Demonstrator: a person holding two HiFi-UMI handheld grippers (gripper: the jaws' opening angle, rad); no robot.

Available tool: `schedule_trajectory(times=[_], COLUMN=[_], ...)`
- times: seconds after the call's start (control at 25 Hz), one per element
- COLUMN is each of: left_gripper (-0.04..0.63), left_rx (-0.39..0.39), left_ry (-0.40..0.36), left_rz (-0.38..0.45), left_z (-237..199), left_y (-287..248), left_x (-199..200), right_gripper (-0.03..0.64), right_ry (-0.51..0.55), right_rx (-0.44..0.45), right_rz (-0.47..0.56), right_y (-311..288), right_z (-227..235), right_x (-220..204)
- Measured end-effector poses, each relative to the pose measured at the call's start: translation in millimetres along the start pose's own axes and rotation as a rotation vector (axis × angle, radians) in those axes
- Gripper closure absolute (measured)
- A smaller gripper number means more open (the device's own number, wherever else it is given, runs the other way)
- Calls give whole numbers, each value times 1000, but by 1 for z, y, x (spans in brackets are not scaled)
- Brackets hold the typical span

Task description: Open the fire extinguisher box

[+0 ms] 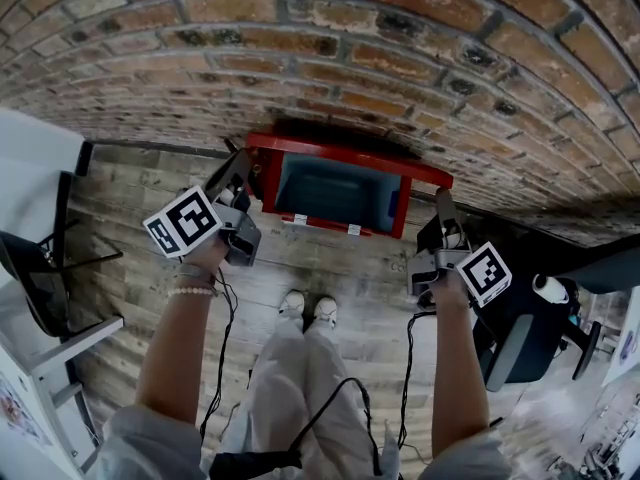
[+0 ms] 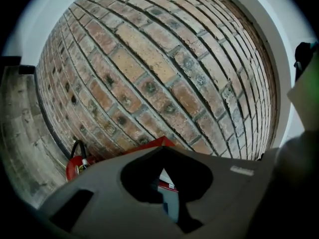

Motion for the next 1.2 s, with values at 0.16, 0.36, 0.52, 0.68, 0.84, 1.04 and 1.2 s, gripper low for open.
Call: schedule_trajectory(times=[0.16,0.36,0.52,0.68,0.84,1.04,1.2], left_gripper=[598,598,598,598,598,598,598], left_rx=[-5,-17,-30,-37,-38,-37,-39], left_ry=[-22,-49,-70,-88,-102,-116,-125], left_rz=[-2,-9,-16,-20,-24,-29,-35], left_z=[2,7,11,15,17,18,19], left_y=[-10,-22,-34,-45,-52,-59,-60], left_x=[9,17,24,29,33,38,39], right_gripper=[623,623,623,623,623,621,621], right_ry=[-8,21,43,72,89,91,66], right_rx=[-74,-61,-37,-11,-15,4,-56], right_rz=[2,-1,-5,-13,-20,-12,-5], right_y=[-10,-23,-36,-49,-55,-56,-51], right_z=[2,-2,-7,-11,-11,-13,-8], right_x=[7,18,26,33,37,37,36])
Point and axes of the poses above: the fingertips, and each gripper's own axes: y backward along the fingers, z to its right, x out of its top, the point moved 2 cm from there along y, backward along the fingers, and after that the axes turned 1 degree about y, right-handed, at the moved point
